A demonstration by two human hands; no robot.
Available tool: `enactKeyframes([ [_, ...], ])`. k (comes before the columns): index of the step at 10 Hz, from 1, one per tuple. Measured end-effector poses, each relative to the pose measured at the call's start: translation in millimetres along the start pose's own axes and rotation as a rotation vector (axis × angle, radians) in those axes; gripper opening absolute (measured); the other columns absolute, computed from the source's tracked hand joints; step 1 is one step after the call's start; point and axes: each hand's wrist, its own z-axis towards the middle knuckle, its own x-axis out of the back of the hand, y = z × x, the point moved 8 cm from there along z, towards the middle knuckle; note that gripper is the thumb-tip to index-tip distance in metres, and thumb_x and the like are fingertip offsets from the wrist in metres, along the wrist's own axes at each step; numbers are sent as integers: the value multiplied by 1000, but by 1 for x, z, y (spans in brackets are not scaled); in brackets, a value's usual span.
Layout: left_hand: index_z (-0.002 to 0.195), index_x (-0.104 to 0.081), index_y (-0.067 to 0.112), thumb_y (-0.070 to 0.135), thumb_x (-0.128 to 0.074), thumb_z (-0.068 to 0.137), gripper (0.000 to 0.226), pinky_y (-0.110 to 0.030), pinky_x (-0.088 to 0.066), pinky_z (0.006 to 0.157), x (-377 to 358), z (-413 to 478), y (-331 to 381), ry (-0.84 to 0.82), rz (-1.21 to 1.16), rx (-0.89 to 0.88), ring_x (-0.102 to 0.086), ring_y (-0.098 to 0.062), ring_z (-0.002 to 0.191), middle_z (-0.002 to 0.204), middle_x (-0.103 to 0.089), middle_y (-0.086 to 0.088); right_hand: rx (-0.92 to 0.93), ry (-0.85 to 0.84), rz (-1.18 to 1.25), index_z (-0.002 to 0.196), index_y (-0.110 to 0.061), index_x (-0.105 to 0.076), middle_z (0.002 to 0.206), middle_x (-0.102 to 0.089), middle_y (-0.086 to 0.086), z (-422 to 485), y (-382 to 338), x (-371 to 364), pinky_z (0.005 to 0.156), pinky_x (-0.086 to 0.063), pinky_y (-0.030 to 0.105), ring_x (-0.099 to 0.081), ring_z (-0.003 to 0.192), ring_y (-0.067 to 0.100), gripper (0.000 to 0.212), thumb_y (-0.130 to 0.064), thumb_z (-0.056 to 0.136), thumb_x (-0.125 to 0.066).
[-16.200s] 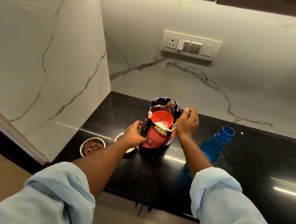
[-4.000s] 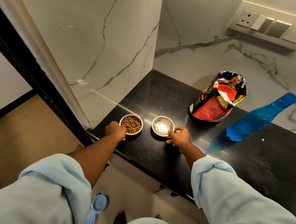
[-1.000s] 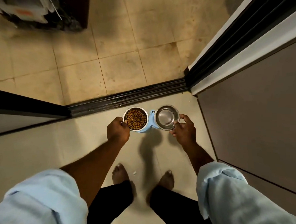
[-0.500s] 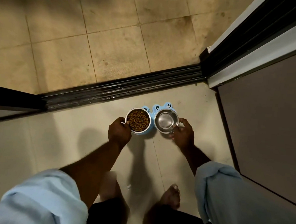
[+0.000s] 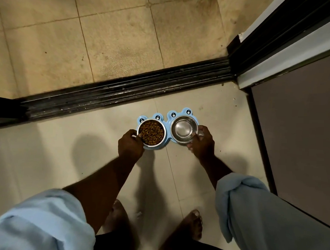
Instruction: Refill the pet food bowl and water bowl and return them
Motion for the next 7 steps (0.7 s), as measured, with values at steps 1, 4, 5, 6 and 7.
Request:
enactKeyframes([
  [1,80,-61,31,49,-55,83,19,-52,-64,72,-7,6,-8,13,1,5,-75,-37,69,75,-77,-6,7,9,11,109,-38,-58,87,-76,10,1,-2,-1,55,-56,34,-72,51,24,24,-17,98,-60],
  [4,86,-59,21,33,-62,100,18,-23,-45,49,10,-24,21,46,71,80,-70,-18,41,70,-77,-5,91,38,-30,113,-29,-60,78,-74,1,-4,-10,8,58,-63,42,-72,52,25,22,-16,95,-61],
  [5,87,-58,20,31,-60,97,14,-29,-58,60,10,-22,23,52,145,90,-70,-20,41,71,-75,-2,136,50,-70,111,-31,-56,81,-73,1,-2,-12,8,56,-62,44,-70,48,24,17,-25,96,-64],
  [6,90,-56,19,33,-62,94,16,-35,-63,66,11,-25,24,39,160,108,-71,-22,42,73,-72,-3,104,57,-100,111,-38,-50,91,-72,4,-2,-4,6,62,-62,48,-72,62,33,26,-43,87,-60],
  [7,94,-56,17,34,-64,94,19,-36,-63,66,7,-25,27,24,146,88,-71,-23,42,76,-72,-4,61,53,-75,110,-39,-48,96,-73,10,8,11,-1,70,-63,51,-73,74,40,38,-54,76,-58],
])
